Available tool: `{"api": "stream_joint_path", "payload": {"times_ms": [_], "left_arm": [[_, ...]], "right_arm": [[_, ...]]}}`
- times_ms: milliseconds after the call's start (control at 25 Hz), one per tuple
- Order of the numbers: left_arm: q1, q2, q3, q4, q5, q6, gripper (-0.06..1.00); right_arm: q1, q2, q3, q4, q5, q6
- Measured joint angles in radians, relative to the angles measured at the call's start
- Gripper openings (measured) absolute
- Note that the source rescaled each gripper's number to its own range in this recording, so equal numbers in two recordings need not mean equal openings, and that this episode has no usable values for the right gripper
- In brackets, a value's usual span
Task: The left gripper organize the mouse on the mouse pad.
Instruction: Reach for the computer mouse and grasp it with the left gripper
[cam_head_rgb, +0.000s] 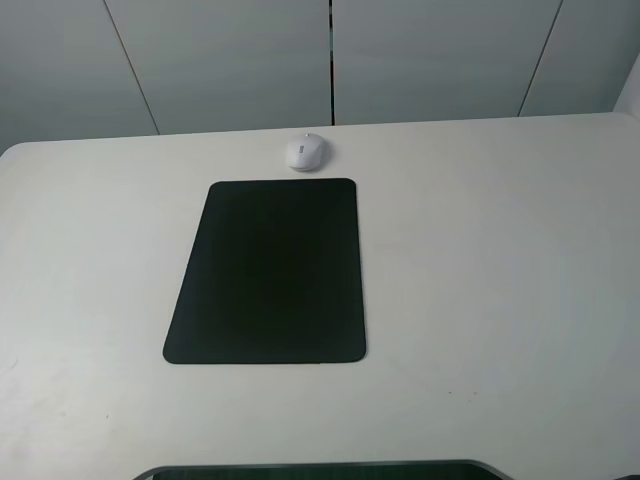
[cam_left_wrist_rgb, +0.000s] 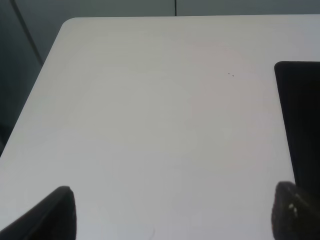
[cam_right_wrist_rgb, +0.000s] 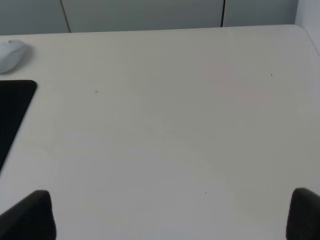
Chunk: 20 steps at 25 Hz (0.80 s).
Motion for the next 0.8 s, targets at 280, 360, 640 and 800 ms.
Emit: {"api": "stream_joint_path", "payload": {"times_ms": [280,360,640,800], "left_arm": [[0.0,0.0,0.0,0.0,0.0,0.0,1.0],[0.0,0.0,0.0,0.0,0.0,0.0,1.0],[0.0,0.0,0.0,0.02,0.0,0.0,1.0],[0.0,0.0,0.0,0.056,0.0,0.0,1.0]], "right_arm": [[0.0,0.0,0.0,0.0,0.0,0.0],[0.0,0.0,0.0,0.0,0.0,0.0],[0.0,0.0,0.0,0.0,0.0,0.0],[0.0,0.0,0.0,0.0,0.0,0.0]]}}
